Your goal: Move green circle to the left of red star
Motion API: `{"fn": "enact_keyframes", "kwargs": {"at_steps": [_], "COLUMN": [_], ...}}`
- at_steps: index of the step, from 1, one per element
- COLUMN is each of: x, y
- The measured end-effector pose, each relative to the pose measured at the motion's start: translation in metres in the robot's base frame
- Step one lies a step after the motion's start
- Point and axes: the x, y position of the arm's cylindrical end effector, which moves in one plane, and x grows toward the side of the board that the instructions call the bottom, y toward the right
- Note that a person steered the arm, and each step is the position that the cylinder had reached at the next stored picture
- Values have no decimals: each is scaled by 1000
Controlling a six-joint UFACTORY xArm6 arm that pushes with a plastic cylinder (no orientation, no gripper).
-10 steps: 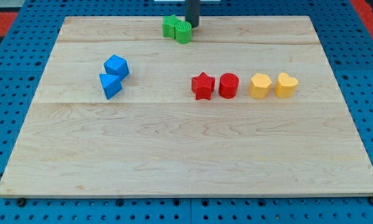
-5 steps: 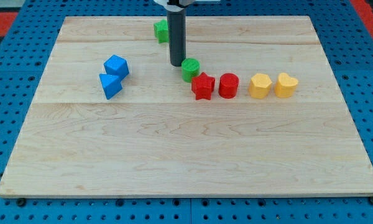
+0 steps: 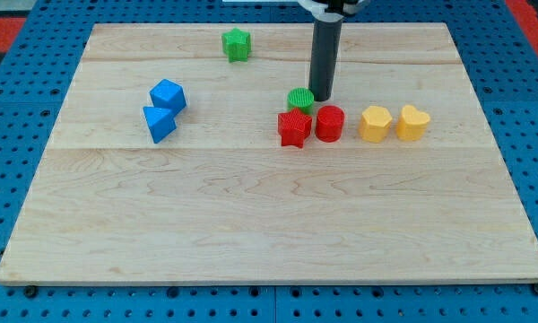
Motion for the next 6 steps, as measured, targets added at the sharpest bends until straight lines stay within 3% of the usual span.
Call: {"fn": "enact_keyframes", "kwargs": {"at_steps": [2,4,6], "x": [6,6,36], "y": [0,-58,-117]}}
